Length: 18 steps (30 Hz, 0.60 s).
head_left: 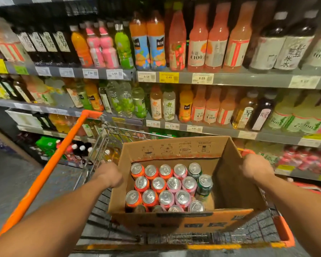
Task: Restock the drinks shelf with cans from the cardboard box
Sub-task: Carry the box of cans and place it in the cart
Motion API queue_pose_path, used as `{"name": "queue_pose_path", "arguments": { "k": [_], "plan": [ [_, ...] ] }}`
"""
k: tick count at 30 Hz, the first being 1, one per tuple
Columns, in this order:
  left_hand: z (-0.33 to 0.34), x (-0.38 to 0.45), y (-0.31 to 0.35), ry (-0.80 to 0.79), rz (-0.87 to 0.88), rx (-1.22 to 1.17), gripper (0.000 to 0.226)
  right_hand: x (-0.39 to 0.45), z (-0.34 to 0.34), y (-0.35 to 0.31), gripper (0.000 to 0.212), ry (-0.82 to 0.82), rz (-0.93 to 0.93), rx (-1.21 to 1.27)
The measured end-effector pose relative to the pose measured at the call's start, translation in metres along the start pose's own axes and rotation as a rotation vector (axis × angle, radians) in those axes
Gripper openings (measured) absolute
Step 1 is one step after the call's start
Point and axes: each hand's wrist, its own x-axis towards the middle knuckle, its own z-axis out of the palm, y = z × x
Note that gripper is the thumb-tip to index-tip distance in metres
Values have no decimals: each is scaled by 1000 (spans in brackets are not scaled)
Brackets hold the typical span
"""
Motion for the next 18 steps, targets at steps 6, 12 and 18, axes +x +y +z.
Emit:
{"name": "queue_pose_path", "arguments": {
  "k": [6, 12, 18],
  "plan": [
    [48, 25, 4, -39, -42, -23, 26, 14, 49, 8, 29, -35, 66, 6],
    [83, 40, 12, -46, -50, -31, 29, 27, 89, 20, 26, -44, 65, 10],
    [89, 42, 24, 26, -48, 71, 31, 32, 101, 25, 23, -51, 128, 43]
  ]
}}
